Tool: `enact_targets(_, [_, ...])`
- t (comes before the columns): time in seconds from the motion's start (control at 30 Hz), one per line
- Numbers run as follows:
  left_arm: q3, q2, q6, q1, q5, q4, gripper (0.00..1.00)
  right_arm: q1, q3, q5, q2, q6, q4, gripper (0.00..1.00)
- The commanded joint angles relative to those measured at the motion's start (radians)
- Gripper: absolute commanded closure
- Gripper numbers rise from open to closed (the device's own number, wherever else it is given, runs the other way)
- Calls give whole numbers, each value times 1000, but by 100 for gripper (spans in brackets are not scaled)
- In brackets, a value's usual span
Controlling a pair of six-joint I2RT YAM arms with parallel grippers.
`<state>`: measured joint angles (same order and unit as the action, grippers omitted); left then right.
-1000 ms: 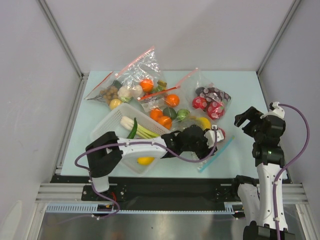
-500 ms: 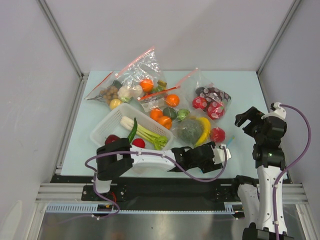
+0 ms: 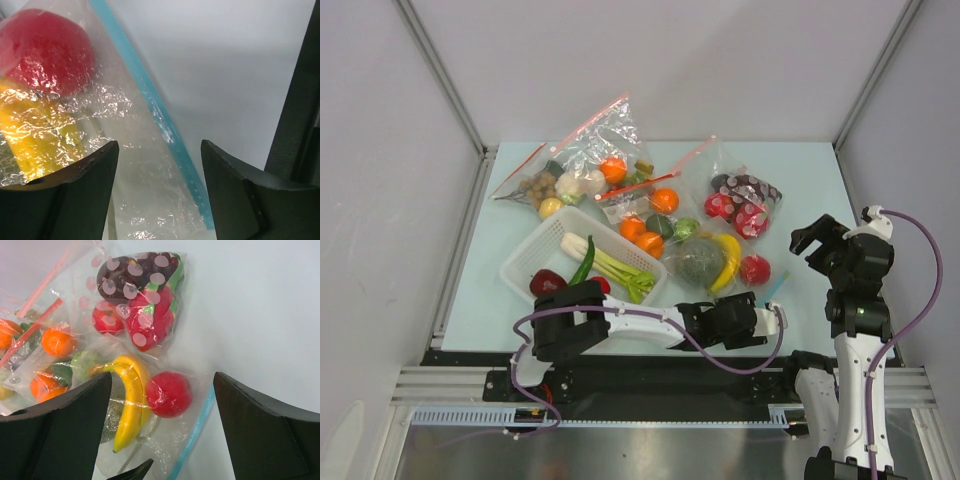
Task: Open the zip-top bag and remove the fake food
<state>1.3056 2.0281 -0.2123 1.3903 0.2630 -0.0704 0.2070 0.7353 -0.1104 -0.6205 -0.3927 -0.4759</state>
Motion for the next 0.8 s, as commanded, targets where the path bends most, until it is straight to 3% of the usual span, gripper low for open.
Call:
enact_targets(0.0, [52, 15, -45, 12, 48, 9, 28, 0, 41, 9, 10, -9, 6, 12])
enact_targets(0.27, [75, 37, -82, 15, 87, 35, 32, -1, 41, 9, 11, -11, 6, 12])
enact_targets(0.5, [90, 55, -87, 15, 91, 54, 53, -1, 42, 9, 10, -9, 10, 12])
enact_targets(0.77, [96, 64, -96, 15, 81, 63, 64, -3, 42, 9, 11, -8, 13, 11])
